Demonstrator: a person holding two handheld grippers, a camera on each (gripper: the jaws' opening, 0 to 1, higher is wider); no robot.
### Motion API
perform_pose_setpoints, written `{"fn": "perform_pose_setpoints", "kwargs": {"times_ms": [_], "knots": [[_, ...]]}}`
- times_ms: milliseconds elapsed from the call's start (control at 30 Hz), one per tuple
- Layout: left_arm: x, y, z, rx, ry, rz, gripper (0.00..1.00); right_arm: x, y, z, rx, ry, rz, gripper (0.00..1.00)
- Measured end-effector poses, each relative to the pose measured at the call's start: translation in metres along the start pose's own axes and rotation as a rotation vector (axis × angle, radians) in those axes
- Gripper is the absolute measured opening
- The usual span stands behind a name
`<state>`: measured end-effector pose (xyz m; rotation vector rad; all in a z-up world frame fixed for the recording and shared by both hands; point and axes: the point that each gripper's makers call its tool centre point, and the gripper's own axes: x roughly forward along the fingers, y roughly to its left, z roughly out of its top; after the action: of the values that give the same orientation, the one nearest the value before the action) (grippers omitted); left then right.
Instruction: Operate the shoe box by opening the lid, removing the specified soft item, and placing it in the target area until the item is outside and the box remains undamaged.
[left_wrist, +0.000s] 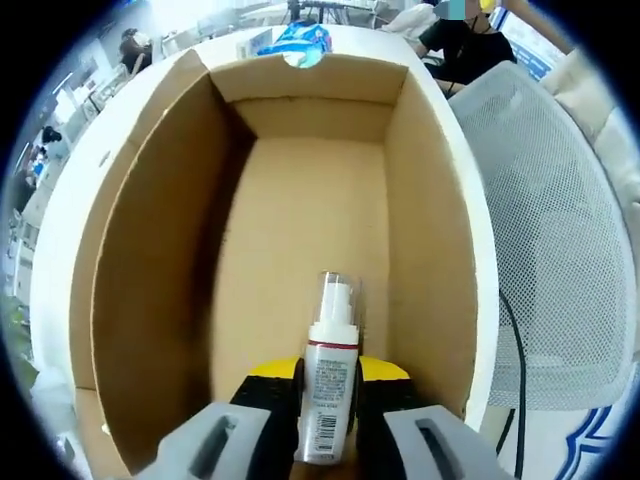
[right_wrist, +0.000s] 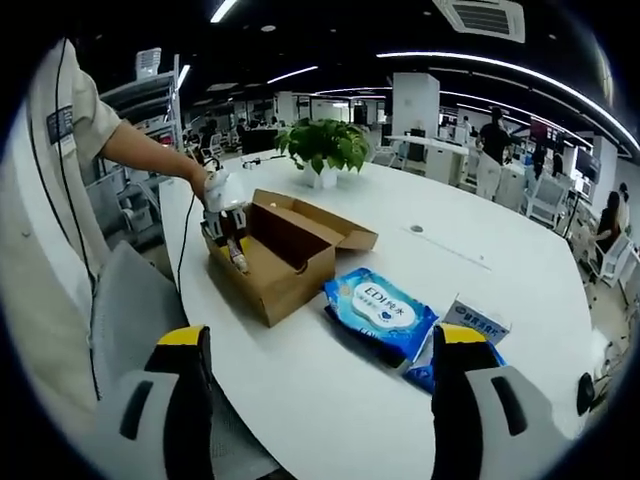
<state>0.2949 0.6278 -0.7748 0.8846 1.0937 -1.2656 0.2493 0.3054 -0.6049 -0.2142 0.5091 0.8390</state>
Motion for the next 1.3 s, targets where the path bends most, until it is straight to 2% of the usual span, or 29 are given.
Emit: {"fn": "perform_pose_setpoints", "kwargs": {"times_ms": [433, 767, 967, 1033, 1100, 1300], "knots": [[-0.021, -0.010, 0.020, -0.048, -0.096, 0.042, 0.19, 0.016, 0.014, 0.016, 0.007, -0.068, 0.033, 0.78], [-0.047, -0.013, 0.044, -0.084, -0.196, 0.081, 0.19, 0.036, 0.029, 0.029, 0.003, -0.102, 0.081, 0.72], [-0.069, -0.009, 0.063, -0.120, -0.312, 0.137, 0.19, 0.045, 0.036, 0.039, 0.006, -0.141, 0.105, 0.68], [-0.074, -0.008, 0.066, -0.136, -0.350, 0.140, 0.19, 0.047, 0.038, 0.044, -0.002, -0.156, 0.111, 0.66], [-0.079, -0.010, 0.069, -0.142, -0.365, 0.139, 0.19, 0.050, 0.039, 0.047, -0.005, -0.168, 0.118, 0.63], [-0.092, -0.019, 0.087, -0.170, -0.450, 0.147, 0.19, 0.059, 0.045, 0.056, -0.003, -0.190, 0.139, 0.59]]}}
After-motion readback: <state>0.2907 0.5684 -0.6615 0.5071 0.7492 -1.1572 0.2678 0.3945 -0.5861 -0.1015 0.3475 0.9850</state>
